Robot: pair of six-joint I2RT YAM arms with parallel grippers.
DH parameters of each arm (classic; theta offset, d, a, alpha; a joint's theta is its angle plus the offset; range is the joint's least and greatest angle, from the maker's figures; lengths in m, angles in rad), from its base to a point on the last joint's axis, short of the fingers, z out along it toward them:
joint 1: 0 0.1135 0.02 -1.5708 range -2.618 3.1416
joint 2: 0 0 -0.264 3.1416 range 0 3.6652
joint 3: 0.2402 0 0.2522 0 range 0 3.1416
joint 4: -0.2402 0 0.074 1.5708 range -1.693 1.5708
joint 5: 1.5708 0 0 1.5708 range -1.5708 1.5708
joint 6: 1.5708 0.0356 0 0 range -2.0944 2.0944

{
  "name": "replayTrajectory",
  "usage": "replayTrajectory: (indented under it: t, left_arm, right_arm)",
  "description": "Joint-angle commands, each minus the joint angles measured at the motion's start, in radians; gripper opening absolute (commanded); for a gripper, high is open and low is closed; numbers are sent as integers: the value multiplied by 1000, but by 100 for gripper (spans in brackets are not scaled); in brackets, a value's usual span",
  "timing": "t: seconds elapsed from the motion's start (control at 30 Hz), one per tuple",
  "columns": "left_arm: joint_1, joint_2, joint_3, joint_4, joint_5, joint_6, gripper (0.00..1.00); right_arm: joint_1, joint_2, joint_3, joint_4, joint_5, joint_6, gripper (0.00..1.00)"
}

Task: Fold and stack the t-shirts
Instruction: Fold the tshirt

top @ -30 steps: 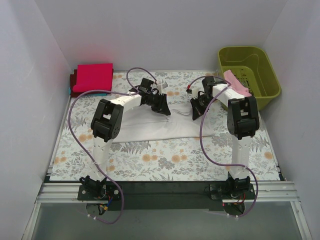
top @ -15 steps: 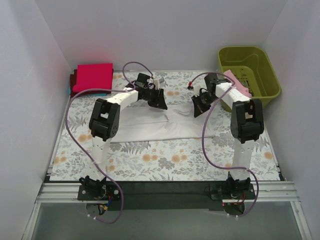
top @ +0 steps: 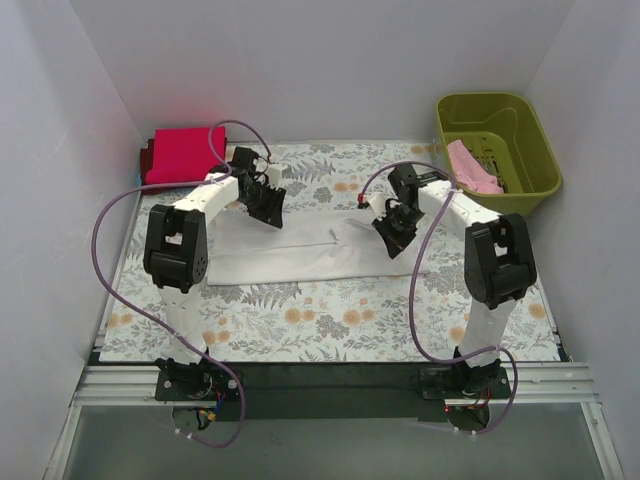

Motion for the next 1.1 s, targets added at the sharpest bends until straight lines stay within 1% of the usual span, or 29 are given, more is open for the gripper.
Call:
replayTrajectory:
  t: [0.0, 0.03, 0.17, 0.27, 0.33, 0.37, 0.4, 0.43, 0.47, 0.5, 0.53, 0.57, 0.6, 0.63, 0.67, 0.7, 0.73, 0.8, 0.83, 0.87, 0.93, 0.97, 1.03, 1.07]
  left_arm:
    - [21, -74, -82, -65, -116, 146, 30]
    - [27, -84, -115, -63, -133, 178, 29]
    - [61, -112, -213, -34, -182, 231, 28]
    - [79, -146, -293, -23, -217, 257, 26]
    - [84, -173, -339, -25, -222, 266, 25]
    - [84, -208, -387, -36, -217, 274, 25]
    - [84, -231, -410, -45, -208, 272, 25]
    - [82, -251, -430, -54, -182, 265, 25]
    - [82, -271, -453, -83, -165, 240, 25]
    - [79, -314, -486, -101, -147, 220, 25]
    - [69, -336, -503, -120, -122, 202, 25]
    - [60, -363, -519, -164, -60, 182, 25]
    - [44, -417, -552, -181, -30, 151, 25]
    - [-1, -451, -568, -194, -12, 130, 25]
    - [-26, -480, -580, -209, 29, 114, 25]
    - [-52, -529, -594, -211, 48, 79, 26]
    - [-78, -546, -593, -206, 69, 62, 26]
    - [-86, -563, -573, -200, 68, 35, 26]
    - [-86, -563, -529, -195, 59, 27, 26]
    - [-86, -560, -505, -183, 48, 31, 27]
    - [-88, -551, -462, -159, 48, 45, 28]
    - [-92, -533, -427, -133, 50, 48, 29]
    - [-124, -491, -395, -126, 45, 73, 29]
    - [-135, -448, -378, -119, 36, 80, 29]
  right_arm:
    - [25, 52, 12, -16, 110, -3, 1]
    - [27, 66, 21, -13, 121, 0, 1]
    - [25, 158, 72, 22, 207, -5, 1]
    - [25, 268, 138, 58, 271, -20, 1]
    - [27, 331, 237, 69, 299, -40, 1]
    - [27, 366, 280, 75, 340, -49, 1]
    - [27, 436, 325, 84, 351, -57, 1]
    - [27, 475, 454, 87, 361, -70, 1]
    - [27, 559, 524, 89, 376, -75, 1]
    - [27, 601, 617, 89, 379, -81, 1]
    - [27, 642, 770, 107, 382, -92, 1]
    - [27, 679, 847, 133, 387, -104, 1]
    - [27, 734, 906, 156, 388, -110, 1]
    - [28, 748, 948, 226, 379, -124, 2]
    - [31, 736, 950, 278, 384, -135, 5]
    - [33, 712, 918, 347, 393, -138, 7]
    - [33, 650, 831, 439, 387, -141, 9]
    - [31, 573, 741, 515, 394, -135, 13]
    - [30, 534, 704, 542, 390, -124, 14]
    - [27, 459, 639, 544, 381, -112, 14]
    - [20, 384, 576, 544, 361, -78, 16]
    - [17, 315, 542, 544, 335, -69, 19]
    - [14, 249, 451, 535, 312, -31, 22]
    - [16, 189, 424, 530, 275, -22, 27]
